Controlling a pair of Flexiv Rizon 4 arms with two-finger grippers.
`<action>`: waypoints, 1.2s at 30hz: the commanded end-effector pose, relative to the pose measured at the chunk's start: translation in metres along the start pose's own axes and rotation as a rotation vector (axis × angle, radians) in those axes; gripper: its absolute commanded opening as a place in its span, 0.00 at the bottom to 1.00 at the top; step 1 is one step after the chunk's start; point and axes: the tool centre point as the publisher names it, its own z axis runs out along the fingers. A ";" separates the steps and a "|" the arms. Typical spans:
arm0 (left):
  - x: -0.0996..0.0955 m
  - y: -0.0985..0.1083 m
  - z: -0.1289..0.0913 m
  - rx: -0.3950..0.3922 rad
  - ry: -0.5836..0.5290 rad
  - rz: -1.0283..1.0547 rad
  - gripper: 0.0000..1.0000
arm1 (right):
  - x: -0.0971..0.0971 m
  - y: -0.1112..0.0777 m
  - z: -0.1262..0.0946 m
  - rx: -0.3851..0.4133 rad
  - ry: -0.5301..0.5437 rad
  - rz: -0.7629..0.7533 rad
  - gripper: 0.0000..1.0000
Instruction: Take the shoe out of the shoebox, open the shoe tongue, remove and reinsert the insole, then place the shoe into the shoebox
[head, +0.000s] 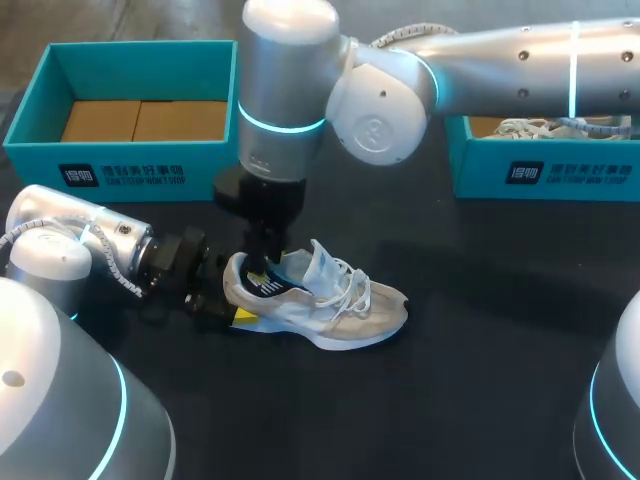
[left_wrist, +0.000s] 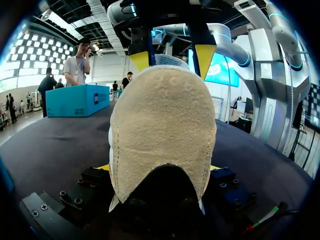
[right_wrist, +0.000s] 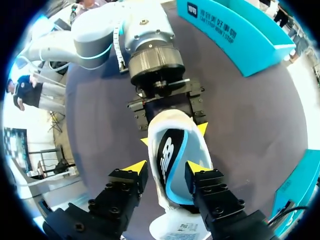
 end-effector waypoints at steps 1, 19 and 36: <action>-0.001 0.002 0.001 -0.001 -0.001 0.000 0.00 | -0.002 -0.002 0.008 0.006 0.010 0.015 0.45; -0.001 0.002 0.001 -0.001 -0.001 0.000 0.00 | -0.006 0.000 0.021 -0.012 0.049 0.028 0.37; -0.001 0.002 0.001 -0.001 -0.001 0.000 0.00 | -0.004 -0.001 0.019 -0.064 0.050 0.023 0.00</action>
